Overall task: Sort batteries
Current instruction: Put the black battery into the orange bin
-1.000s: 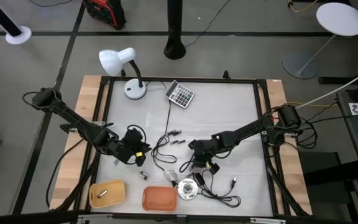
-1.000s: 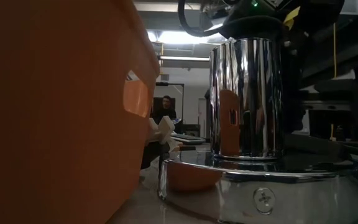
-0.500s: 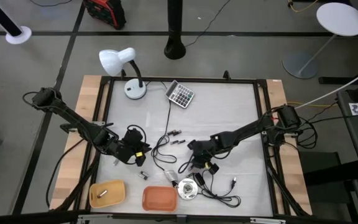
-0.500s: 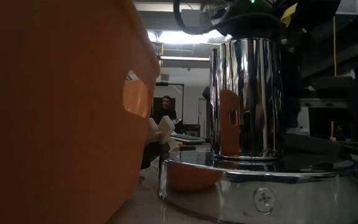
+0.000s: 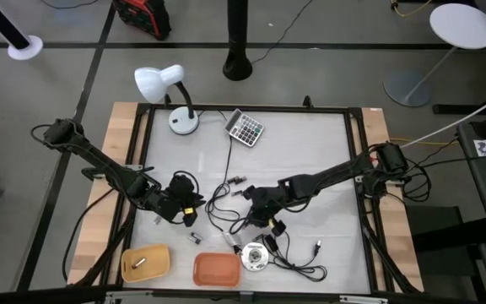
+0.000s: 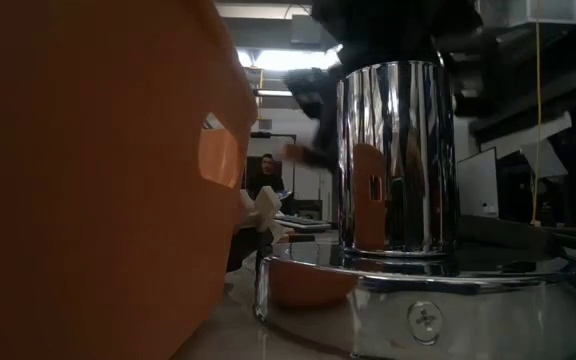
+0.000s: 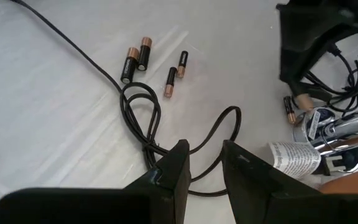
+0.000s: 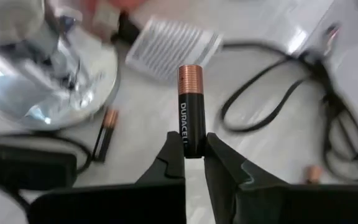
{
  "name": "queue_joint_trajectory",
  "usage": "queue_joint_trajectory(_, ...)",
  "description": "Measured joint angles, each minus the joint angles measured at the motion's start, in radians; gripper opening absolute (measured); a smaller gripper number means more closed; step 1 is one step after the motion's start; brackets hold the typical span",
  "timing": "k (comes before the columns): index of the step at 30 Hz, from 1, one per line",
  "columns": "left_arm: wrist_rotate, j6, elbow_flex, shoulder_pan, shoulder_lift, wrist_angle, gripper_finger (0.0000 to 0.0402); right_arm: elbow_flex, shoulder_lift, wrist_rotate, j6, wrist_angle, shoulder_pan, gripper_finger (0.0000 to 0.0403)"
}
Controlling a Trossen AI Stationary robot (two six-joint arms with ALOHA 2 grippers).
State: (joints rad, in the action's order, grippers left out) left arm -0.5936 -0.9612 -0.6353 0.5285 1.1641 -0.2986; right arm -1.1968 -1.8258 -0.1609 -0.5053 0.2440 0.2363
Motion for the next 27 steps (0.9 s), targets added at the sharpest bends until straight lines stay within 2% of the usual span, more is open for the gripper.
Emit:
queue_joint_trajectory(6, -0.036, 0.004, 0.000, 0.000, 0.000, 0.000, 0.0086, -0.069, 0.001, -0.015, 0.001, -0.020, 0.016, 0.0025)
queue_joint_trajectory(15, -0.050, -0.005, 0.001, 0.000, 0.000, -0.059, 0.0086, -0.075, -0.010, -0.069, -0.001, -0.250, 0.121, 0.0024)
queue_joint_trajectory(22, -0.050, -0.020, 0.001, -0.008, -0.001, -0.068, 0.0086, -0.075, -0.126, -0.086, -0.004, -0.503, 0.186, 0.0024)
queue_joint_trajectory(27, -0.047, -0.034, 0.001, -0.008, -0.001, -0.061, 0.0086, -0.075, -0.192, -0.086, -0.002, -0.584, 0.200, 0.0024)
